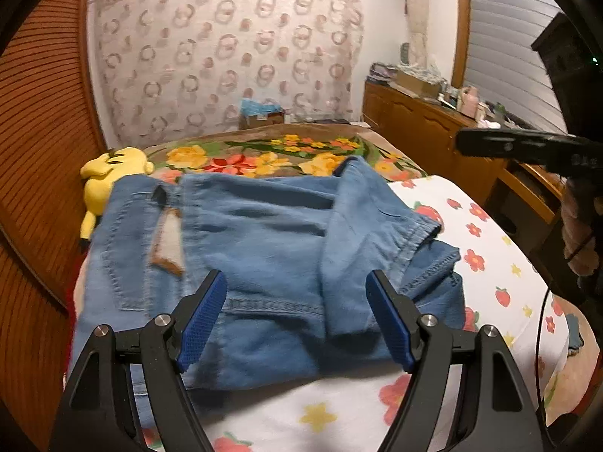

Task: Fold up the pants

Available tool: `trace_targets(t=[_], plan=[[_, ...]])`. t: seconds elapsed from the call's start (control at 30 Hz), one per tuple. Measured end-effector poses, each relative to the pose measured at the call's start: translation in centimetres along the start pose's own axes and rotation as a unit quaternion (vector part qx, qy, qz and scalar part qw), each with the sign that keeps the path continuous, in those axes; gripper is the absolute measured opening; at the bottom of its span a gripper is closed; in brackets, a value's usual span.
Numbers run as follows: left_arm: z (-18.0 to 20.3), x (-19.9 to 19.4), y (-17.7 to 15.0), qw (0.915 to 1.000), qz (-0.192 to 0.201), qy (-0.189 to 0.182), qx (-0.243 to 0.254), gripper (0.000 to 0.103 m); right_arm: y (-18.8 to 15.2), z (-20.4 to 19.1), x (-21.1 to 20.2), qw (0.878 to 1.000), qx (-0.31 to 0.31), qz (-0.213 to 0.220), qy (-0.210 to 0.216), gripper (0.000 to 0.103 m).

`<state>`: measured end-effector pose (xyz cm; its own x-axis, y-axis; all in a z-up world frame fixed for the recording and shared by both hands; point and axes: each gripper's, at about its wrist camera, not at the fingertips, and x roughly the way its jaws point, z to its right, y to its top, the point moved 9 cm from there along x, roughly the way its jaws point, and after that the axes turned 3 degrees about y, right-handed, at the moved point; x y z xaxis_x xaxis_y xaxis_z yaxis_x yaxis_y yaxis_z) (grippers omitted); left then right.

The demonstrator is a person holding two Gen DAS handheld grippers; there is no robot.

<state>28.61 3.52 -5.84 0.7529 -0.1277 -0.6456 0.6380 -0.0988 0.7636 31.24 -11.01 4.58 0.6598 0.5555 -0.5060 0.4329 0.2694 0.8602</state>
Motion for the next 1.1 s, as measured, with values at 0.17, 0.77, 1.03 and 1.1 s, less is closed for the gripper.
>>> trace_targets(t=[0.17,0.77,1.03,1.1], plan=[[1.8,1.5,-0.9,0.9995,-0.017,-0.024,0.014,0.077,-2.3,2.8,2.7,0.999,0.024,-0.028,-0.033,0.043],[4.7,4.9,-3.9,0.9951,-0.07,-0.039,0.059,0.052,-5.0,5.8,9.9,0.987,0.131,-0.095,-0.014,0.046],[3.6,4.4,-3.5,0.9963,-0.065,-0.032,0.047,0.022,-4.9,6.4,9.1,0.988,0.124,-0.084,0.026,0.013],[3.7,3.1,-2.7,0.9972,-0.047,-0.032,0.048,0.022,-4.0,6.1,8.3,0.991,0.111,-0.066,0.034,0.009]])
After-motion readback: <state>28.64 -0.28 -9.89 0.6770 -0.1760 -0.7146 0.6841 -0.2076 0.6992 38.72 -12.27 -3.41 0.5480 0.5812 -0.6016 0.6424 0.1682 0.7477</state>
